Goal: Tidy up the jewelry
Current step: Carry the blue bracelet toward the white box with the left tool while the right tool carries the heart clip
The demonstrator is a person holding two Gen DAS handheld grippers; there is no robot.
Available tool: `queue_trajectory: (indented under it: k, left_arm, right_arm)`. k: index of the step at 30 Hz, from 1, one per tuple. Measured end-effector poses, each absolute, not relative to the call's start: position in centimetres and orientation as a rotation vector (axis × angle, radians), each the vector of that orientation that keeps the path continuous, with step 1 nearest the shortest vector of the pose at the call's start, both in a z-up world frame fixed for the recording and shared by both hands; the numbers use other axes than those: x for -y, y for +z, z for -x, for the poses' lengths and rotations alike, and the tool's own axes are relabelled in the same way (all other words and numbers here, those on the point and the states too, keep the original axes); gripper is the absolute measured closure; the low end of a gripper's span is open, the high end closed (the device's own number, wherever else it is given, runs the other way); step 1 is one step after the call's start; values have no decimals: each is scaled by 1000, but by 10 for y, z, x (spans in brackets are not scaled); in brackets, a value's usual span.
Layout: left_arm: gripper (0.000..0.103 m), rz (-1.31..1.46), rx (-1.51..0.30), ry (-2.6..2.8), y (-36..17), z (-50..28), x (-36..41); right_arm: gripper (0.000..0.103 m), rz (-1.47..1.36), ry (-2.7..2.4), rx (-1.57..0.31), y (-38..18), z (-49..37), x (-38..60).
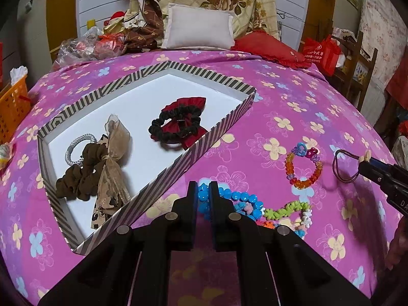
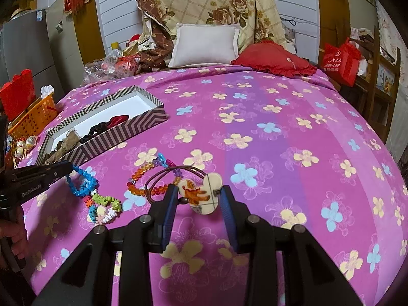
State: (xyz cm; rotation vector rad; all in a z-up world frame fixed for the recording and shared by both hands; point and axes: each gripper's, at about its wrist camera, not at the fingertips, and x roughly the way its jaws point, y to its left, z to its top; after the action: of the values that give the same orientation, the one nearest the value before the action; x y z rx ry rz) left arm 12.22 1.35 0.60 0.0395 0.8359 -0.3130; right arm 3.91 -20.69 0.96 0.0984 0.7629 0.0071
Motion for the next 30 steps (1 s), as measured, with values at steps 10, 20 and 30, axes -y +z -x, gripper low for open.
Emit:
queue_trajectory:
  k: [10, 20, 30]
  left_arm:
    - [91, -31, -830, -310, 9, -122, -15]
    - [91, 2, -788, -315, 28, -124, -23]
    - [91, 49, -735, -331, 51, -126, -35]
  right_arm:
    - [67, -76, 23, -741, 16, -38, 200]
    - [67, -86, 30, -732, 29, -47, 195]
    - [67, -69, 59, -721, 52, -70, 171]
